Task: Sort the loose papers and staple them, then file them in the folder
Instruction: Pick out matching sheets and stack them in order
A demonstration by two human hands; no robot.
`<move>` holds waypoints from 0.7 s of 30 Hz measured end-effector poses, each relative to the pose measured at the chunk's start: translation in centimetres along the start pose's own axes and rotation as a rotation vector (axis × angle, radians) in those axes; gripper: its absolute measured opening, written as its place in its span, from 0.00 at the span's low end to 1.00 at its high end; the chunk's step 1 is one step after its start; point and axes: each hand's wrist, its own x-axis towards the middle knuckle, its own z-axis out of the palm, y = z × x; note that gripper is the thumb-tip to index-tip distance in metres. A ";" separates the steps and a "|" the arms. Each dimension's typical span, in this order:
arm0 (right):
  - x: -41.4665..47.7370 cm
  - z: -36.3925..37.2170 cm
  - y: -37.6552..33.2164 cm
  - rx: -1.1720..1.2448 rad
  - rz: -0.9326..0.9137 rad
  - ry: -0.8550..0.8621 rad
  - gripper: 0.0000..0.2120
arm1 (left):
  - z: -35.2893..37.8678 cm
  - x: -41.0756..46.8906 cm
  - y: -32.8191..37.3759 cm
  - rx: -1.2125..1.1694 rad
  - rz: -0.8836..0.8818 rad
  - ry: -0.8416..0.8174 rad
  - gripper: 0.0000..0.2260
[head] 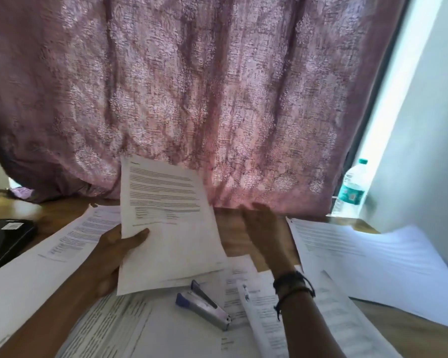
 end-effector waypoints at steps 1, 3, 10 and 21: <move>0.6 -1.5 0.4 -0.028 0.078 0.106 0.14 | 0.1 0.0 0.0 -0.010 -0.003 -0.009 0.10; 1.4 -4.1 1.7 -0.171 0.203 0.205 0.16 | 0.0 0.2 -0.1 -0.048 -0.015 -0.018 0.10; 2.2 -9.4 7.2 -0.709 0.474 0.041 0.27 | 0.3 0.8 -0.1 -0.135 -0.067 -0.028 0.15; 0.7 -1.0 5.7 -0.754 -0.061 -0.454 0.19 | 0.6 0.2 0.4 -0.121 -0.037 -0.073 0.18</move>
